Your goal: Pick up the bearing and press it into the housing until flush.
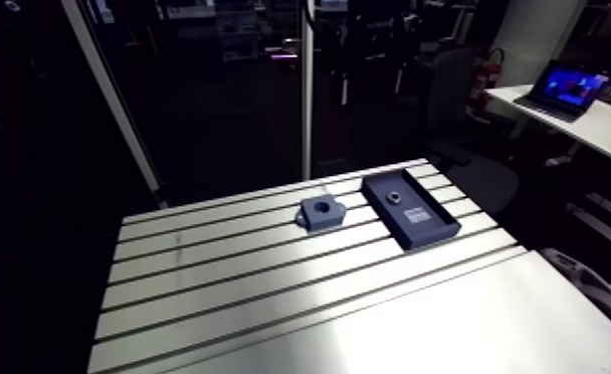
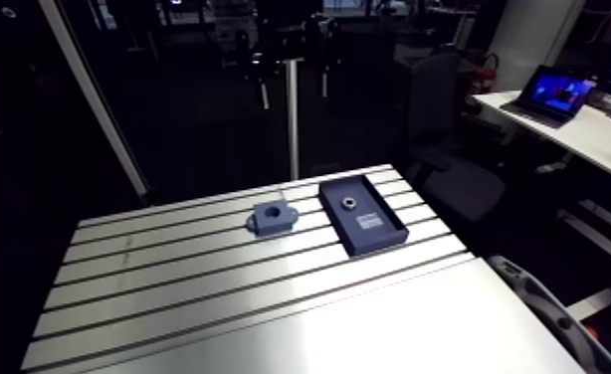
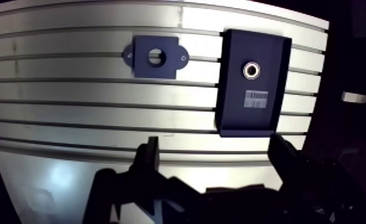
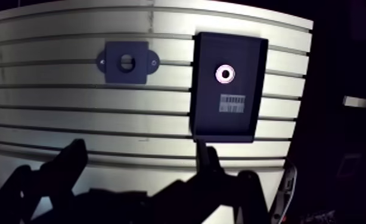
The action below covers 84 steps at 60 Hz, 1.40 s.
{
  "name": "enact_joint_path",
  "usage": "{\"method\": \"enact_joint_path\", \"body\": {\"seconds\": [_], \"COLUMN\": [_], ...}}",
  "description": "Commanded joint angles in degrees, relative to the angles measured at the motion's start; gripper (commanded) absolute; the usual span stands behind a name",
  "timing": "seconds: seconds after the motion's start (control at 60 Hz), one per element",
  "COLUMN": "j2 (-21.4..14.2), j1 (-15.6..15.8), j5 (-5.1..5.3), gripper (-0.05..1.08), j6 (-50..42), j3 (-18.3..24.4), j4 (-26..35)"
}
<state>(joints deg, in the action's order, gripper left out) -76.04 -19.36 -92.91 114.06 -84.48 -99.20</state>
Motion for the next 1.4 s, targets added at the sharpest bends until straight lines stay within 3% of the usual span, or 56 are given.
{"method": "enact_joint_path", "body": {"seconds": [0.017,0.3,0.75,1.017,1.4], "j2": [2.22,4.81,9.52,10.87,13.16], "j1": [-3.63,-5.75,-6.67,-7.88,-8.94], "j5": [0.04,0.22,0.06,0.14,0.14], "gripper": [0.01,0.01,0.01,0.22,0.27], "j6": [4.19,4.45,4.74,4.64,4.91], "j3": [-2.29,-2.49,-1.86,-2.74,-3.84], "j4": [-4.30,-6.21,-9.78,-11.89,-14.52]}}
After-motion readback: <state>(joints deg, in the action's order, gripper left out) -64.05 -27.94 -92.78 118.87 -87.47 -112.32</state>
